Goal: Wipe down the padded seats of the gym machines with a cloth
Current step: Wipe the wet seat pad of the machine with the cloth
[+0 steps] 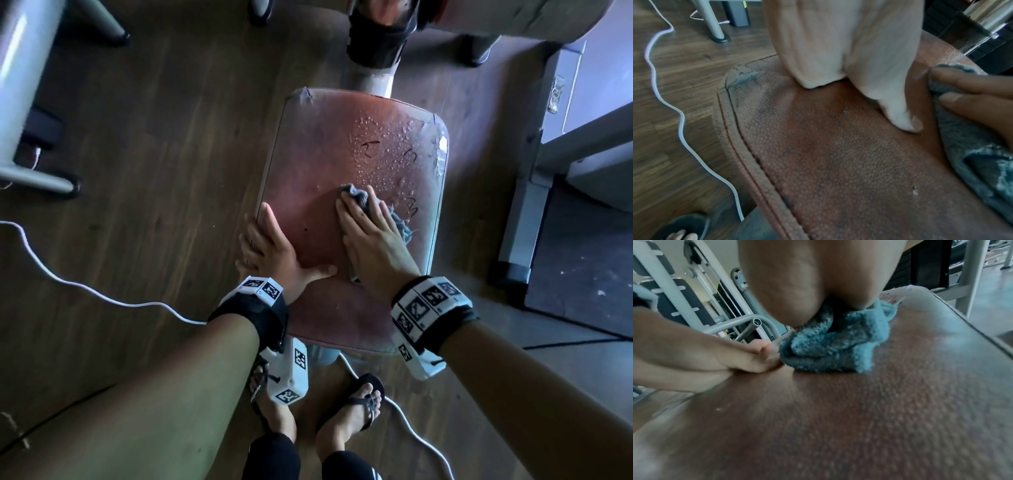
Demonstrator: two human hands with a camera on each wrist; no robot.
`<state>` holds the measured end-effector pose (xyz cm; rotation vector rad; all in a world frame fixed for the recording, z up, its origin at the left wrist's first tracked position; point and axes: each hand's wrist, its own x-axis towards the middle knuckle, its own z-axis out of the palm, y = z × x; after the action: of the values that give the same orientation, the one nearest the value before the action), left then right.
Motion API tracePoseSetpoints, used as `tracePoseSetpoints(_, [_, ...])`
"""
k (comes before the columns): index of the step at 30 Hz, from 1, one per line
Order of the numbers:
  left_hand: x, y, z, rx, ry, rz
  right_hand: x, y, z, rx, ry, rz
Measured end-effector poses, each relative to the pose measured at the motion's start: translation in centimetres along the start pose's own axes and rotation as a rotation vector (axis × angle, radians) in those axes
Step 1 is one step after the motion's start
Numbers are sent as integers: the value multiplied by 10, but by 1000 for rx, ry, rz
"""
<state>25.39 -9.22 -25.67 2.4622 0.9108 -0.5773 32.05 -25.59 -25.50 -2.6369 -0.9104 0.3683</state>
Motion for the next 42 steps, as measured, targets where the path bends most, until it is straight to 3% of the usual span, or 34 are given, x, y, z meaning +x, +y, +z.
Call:
tracePoseSetpoints(10, [1,0,-2,-17,-31,-7,-61,2,-4,71,-105,120])
tracePoseSetpoints(19, [0,3,-3,58,-4,-16,16,-2,-6,64,32,276])
tracePoseSetpoints(22, [3,4,-4,30,-73,-60,40,-5,-6,93,45,312])
tracePoseSetpoints(30, [4,6,-5,14,-99,-71,50,3,-5,22,30,134])
tracePoseSetpoints(36, [2,4,-4,53,-25,-20,14,6,5,3,1,-77])
tracePoseSetpoints(39, [3,0,-5,5,-53,25,-17,2,10,6,11,-54])
tracePoseSetpoints(42, [4,-4,-6,-55,-80,45,-49,-7,13,21,57,87])
